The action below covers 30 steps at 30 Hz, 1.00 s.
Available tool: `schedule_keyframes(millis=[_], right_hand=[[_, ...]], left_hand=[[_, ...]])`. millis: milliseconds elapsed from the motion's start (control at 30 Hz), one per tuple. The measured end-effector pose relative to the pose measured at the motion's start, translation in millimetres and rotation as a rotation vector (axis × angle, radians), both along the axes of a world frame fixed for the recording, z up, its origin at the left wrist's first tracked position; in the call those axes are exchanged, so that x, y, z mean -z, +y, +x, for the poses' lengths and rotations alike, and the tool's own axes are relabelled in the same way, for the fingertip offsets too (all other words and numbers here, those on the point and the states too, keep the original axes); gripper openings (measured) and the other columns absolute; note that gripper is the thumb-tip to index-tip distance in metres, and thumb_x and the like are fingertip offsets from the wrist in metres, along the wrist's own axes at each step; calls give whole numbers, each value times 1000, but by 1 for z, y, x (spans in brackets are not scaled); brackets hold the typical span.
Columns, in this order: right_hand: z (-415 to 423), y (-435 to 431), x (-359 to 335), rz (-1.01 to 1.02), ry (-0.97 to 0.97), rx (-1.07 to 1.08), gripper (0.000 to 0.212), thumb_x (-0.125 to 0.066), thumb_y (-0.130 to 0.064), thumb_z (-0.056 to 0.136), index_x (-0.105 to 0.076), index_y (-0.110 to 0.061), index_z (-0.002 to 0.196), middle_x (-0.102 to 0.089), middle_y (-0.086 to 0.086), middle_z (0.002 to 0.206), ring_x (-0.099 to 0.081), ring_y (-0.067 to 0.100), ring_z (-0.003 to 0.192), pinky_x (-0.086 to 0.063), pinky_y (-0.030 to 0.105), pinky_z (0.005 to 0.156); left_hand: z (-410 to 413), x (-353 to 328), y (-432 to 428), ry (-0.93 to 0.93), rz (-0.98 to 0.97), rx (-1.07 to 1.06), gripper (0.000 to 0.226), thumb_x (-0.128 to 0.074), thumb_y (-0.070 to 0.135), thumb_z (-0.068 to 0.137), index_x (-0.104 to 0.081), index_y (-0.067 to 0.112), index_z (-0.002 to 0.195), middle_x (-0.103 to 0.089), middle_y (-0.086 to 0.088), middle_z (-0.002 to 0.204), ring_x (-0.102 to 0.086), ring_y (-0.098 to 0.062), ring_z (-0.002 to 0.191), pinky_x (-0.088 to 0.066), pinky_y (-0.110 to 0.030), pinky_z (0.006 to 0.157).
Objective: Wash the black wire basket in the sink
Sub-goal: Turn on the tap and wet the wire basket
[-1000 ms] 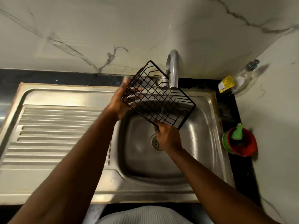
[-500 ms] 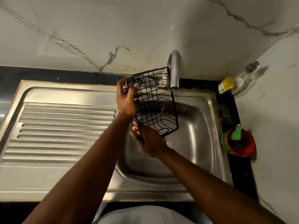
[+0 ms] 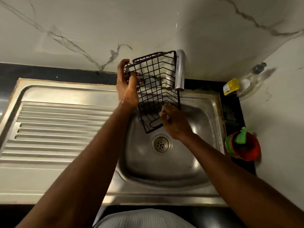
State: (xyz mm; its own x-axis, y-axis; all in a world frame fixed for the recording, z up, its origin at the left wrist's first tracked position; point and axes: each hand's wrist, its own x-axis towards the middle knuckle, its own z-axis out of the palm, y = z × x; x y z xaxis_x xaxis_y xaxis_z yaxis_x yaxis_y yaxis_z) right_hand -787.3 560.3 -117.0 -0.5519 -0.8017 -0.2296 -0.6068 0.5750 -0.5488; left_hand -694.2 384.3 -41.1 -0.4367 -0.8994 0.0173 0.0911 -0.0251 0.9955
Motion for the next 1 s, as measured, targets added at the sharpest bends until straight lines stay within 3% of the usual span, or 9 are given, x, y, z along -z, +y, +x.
schedule_keyframes(millis=[67, 133, 267, 367, 467, 533, 633, 833, 1000], right_hand=[[5, -13, -8, -228, -295, 364, 50, -30, -42, 111, -66, -6, 115, -68, 17, 111, -63, 27, 102, -51, 40, 84], [5, -31, -17, -179, -431, 554, 50, -30, -38, 111, -68, -8, 96, -66, 8, 86, -59, 21, 82, -45, 34, 72], [-5, -39, -44, 26, -458, 502, 36, -39, -31, 108, -72, -18, 106, -70, 9, 111, -63, 21, 92, -51, 38, 87], [-15, -28, -62, -99, -558, 555, 36, -39, -30, 109, -70, -13, 113, -71, 14, 118, -67, 26, 104, -50, 45, 99], [-22, -25, -62, -342, -918, 759, 37, -38, -24, 107, -69, -11, 94, -74, 6, 90, -63, 16, 77, -49, 33, 76], [-24, -24, -56, -455, -1261, 870, 36, -36, -19, 106, -65, -11, 86, -70, 8, 80, -57, 16, 70, -46, 27, 64], [-27, -23, -47, -567, -1514, 916, 32, -36, -10, 103, -64, -7, 88, -67, 10, 81, -60, 16, 68, -50, 24, 59], [-29, -31, -41, -698, -1605, 941, 22, -44, -4, 100, -64, -4, 90, -67, 12, 86, -65, 18, 72, -58, 26, 58], [-25, -39, -51, -819, -1611, 982, 28, -41, -3, 102, -65, -2, 87, -70, 12, 78, -68, 17, 70, -60, 27, 59]], left_hand=[[2, 2, 6, -11, -14, 2, 56, -43, 12, 87, -46, 11, 144, -67, 5, 108, -69, -29, 101, -61, -60, 81], [3, 7, 10, -20, -1, -11, 55, -44, 15, 89, -47, 14, 143, -68, -4, 112, -69, -33, 105, -61, -60, 84], [6, 9, 6, -14, 112, -3, 51, -42, 19, 94, -45, 25, 144, -72, -13, 109, -72, -32, 101, -61, -42, 73], [5, 4, 3, -2, 101, -28, 52, -41, 14, 94, -43, 24, 145, -73, -2, 106, -73, -25, 97, -60, -41, 75], [2, 3, 2, 11, 19, -41, 56, -44, 9, 92, -43, 11, 147, -67, 12, 110, -69, -22, 99, -62, -42, 81], [1, 2, 6, -15, 2, -28, 60, -50, 16, 88, -44, 14, 147, -66, -5, 114, -68, -27, 99, -62, -42, 85], [3, 4, 12, -20, -12, -35, 63, -55, 31, 80, -46, 26, 142, -62, -26, 123, -66, -38, 108, -61, -51, 91], [3, 12, 8, -25, 54, -80, 58, -52, 20, 86, -45, 18, 143, -66, -24, 115, -70, -32, 104, -61, -42, 89], [-2, 11, 6, -36, 54, -79, 54, -50, 22, 88, -47, 29, 141, -64, -17, 123, -70, -28, 106, -59, -59, 92]])
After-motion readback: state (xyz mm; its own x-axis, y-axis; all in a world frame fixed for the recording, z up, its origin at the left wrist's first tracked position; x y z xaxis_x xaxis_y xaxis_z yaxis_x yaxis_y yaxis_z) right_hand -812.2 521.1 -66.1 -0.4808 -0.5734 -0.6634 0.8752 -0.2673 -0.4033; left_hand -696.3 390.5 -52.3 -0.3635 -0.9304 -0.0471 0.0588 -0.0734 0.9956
